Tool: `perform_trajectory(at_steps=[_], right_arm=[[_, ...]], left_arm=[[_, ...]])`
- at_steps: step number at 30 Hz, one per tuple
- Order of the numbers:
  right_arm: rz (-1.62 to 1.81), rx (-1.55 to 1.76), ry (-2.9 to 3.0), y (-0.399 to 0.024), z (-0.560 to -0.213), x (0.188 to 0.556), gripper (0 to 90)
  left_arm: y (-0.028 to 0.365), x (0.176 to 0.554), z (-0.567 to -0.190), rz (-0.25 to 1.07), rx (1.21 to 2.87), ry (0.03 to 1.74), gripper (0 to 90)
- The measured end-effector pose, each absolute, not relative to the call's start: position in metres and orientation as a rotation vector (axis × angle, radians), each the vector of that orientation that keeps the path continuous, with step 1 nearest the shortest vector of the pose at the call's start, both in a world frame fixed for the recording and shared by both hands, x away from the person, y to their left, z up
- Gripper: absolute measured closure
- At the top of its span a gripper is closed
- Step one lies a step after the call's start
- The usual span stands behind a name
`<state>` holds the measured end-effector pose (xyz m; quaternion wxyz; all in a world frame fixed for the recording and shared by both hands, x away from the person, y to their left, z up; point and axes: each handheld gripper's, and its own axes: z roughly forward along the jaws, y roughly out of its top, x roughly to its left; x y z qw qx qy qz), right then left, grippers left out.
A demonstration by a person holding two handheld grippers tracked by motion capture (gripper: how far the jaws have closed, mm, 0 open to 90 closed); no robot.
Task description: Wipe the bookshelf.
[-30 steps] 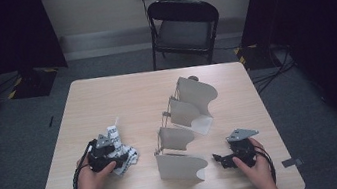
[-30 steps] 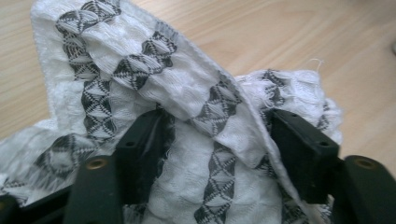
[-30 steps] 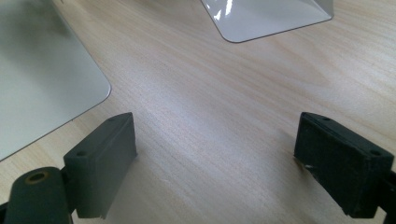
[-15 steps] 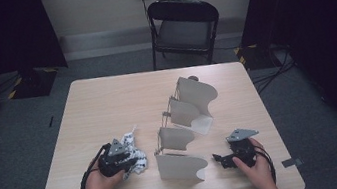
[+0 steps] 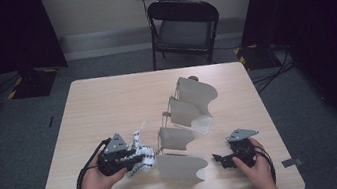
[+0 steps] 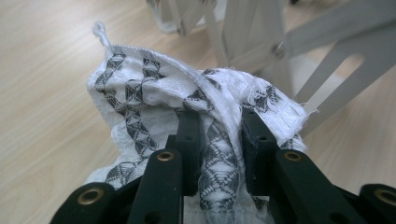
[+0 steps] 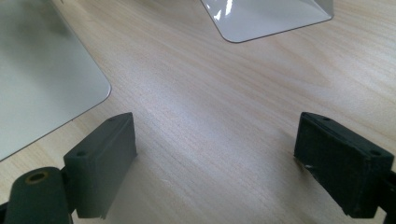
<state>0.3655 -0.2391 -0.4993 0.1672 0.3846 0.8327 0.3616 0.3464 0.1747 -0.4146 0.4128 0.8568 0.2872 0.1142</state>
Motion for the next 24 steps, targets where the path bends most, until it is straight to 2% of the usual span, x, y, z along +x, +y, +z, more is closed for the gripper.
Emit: perform_trajectory(at_steps=[14, 24], right_arm=[[1.029, 1.093, 2.370, -0.239, -0.499, 0.366, 12.2], [1.029, 1.095, 2.370, -0.239, -0.499, 0.366, 12.3]], left_arm=[[0.172, 0.335, -0.361, 0.317, 2.097, 0.628, 72.1], [0.155, 0.336, -0.387, 0.263, 2.145, 0.638, 72.1]])
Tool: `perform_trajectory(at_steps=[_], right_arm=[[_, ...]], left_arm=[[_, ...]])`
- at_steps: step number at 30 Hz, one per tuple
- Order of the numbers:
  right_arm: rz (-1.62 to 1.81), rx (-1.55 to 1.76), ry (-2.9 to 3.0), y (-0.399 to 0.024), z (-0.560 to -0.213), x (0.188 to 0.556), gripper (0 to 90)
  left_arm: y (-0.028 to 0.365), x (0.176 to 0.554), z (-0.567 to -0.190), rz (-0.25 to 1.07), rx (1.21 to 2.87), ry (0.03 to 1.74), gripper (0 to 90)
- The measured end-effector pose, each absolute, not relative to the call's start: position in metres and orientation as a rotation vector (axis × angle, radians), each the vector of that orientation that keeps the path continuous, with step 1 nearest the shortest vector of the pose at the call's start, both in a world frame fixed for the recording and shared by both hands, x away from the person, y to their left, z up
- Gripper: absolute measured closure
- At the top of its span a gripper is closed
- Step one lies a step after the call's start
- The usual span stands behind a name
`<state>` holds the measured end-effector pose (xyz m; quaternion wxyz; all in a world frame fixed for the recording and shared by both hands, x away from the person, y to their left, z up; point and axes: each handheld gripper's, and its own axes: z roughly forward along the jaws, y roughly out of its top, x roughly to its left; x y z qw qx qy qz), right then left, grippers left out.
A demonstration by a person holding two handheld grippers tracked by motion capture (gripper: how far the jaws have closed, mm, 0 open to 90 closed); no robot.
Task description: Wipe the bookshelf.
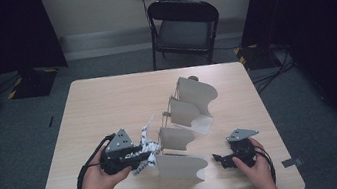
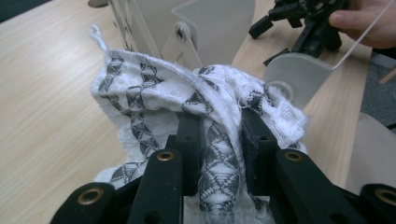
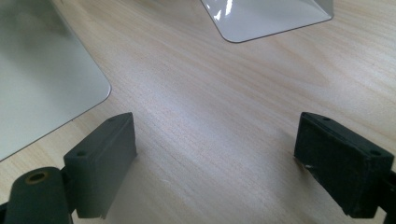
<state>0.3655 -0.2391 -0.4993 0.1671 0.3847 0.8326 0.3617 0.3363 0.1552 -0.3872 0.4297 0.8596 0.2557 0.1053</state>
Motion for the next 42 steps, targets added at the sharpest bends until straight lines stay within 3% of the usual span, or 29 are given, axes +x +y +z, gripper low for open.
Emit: perform_trajectory(at_steps=[8, 17, 42], right_arm=[[1.029, 1.094, 2.370, -0.239, -0.499, 0.366, 12.2], [1.029, 1.093, 2.370, -0.239, -0.499, 0.366, 12.3], [1.028, 1.096, 2.371, -0.239, -0.499, 0.366, 12.2]], left_arm=[[0.154, 0.338, -0.396, 0.275, 2.148, 0.649, 72.1], [0.165, 0.335, -0.380, 0.309, 2.150, 0.654, 72.0], [0.147, 0.332, -0.463, 0.228, 2.267, 0.706, 71.4]])
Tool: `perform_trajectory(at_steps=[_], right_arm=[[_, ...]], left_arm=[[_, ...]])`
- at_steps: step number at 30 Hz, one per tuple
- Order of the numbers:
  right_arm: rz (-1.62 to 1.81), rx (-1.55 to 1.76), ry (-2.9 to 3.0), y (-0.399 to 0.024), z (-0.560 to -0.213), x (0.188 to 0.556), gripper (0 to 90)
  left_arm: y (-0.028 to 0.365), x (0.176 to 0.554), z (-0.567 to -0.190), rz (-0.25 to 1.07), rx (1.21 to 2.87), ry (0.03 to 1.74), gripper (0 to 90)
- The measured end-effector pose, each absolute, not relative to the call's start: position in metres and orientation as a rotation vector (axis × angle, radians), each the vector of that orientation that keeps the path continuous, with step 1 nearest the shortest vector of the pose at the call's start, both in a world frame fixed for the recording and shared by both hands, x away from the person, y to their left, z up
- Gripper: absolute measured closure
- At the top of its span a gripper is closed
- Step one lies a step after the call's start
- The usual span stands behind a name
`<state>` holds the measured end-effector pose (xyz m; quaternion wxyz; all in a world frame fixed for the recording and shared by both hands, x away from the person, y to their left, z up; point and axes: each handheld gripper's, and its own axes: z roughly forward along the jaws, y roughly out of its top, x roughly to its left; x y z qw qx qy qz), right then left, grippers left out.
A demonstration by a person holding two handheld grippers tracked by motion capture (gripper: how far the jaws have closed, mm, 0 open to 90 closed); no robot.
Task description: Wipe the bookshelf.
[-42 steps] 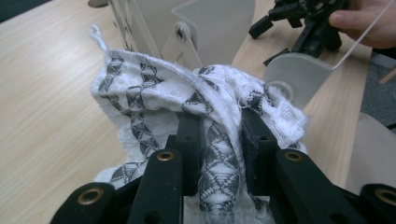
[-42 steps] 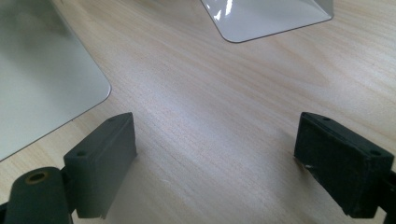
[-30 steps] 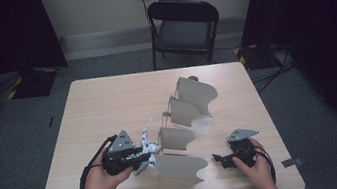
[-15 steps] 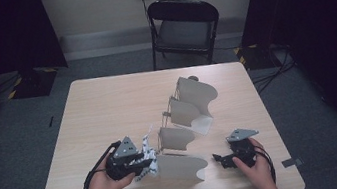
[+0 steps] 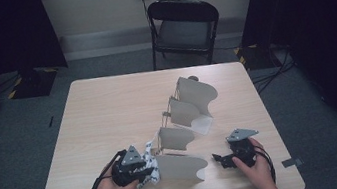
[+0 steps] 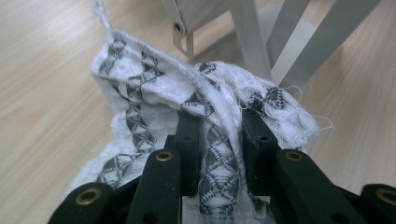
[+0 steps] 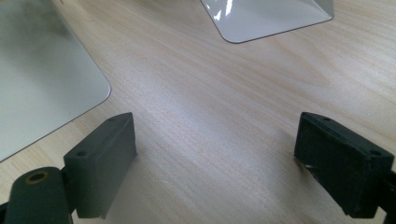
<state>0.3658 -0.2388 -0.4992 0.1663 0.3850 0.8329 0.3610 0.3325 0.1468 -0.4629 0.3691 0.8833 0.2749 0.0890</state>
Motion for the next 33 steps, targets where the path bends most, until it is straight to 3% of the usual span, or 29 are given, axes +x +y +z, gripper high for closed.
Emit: perform_trajectory(at_steps=[23, 27, 33], right_arm=[[1.028, 1.096, 2.371, -0.239, -0.499, 0.366, 12.2], [1.028, 1.097, 2.371, -0.239, -0.499, 0.366, 12.3], [1.029, 1.096, 2.370, -0.239, -0.499, 0.366, 12.2]], left_arm=[[0.153, 0.336, -0.482, 0.202, 2.220, 0.772, 70.5], [0.157, 0.339, -0.471, 0.201, 2.218, 0.768, 70.5], [0.169, 0.346, -0.421, 0.300, 2.155, 0.744, 70.6]])
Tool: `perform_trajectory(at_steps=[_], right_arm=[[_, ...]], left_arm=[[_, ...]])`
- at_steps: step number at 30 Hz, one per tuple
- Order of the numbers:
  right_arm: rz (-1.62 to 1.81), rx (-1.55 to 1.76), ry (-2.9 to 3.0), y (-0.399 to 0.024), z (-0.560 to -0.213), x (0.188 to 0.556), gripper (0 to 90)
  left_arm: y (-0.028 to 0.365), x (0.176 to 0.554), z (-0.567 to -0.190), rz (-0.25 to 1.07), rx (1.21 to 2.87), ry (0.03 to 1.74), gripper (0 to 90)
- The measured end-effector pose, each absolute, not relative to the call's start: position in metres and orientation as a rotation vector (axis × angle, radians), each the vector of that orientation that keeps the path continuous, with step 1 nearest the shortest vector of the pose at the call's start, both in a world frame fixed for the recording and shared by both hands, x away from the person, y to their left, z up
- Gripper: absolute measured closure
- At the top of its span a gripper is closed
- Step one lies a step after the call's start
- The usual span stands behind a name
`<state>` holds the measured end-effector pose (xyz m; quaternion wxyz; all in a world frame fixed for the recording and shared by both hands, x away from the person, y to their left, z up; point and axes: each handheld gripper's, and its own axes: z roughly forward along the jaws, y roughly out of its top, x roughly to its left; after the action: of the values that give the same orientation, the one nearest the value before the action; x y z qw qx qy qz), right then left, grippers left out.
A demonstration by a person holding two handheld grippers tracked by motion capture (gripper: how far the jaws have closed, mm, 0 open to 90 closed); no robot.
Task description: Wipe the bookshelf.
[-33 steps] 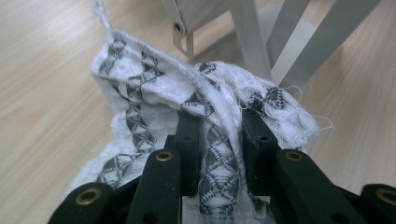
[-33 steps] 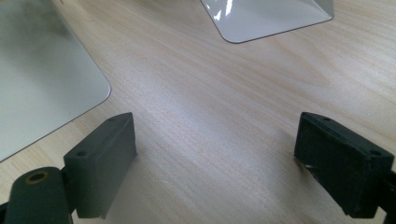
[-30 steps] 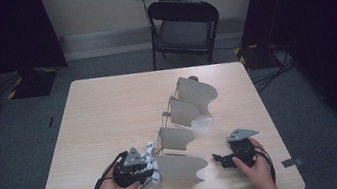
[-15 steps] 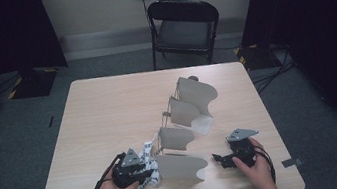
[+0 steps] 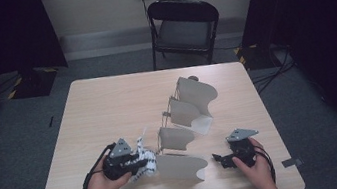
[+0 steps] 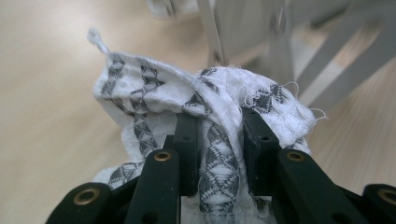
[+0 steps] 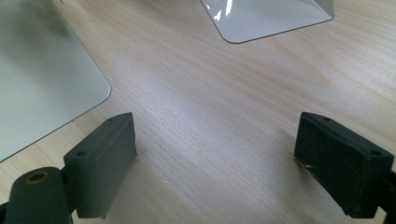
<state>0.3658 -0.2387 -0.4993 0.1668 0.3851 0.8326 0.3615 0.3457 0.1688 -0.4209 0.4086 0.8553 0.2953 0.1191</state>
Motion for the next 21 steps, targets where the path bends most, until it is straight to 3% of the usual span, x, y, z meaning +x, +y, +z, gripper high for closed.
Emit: perform_trajectory(at_steps=[8, 21], right_arm=[[1.029, 1.096, 2.370, -0.239, -0.499, 0.366, 12.2], [1.029, 1.096, 2.370, -0.239, -0.499, 0.366, 12.2]], left_arm=[[0.152, 0.363, -0.375, 0.377, 2.119, 0.678, 70.4], [0.137, 0.376, -0.425, 0.322, 2.219, 0.708, 70.3]])
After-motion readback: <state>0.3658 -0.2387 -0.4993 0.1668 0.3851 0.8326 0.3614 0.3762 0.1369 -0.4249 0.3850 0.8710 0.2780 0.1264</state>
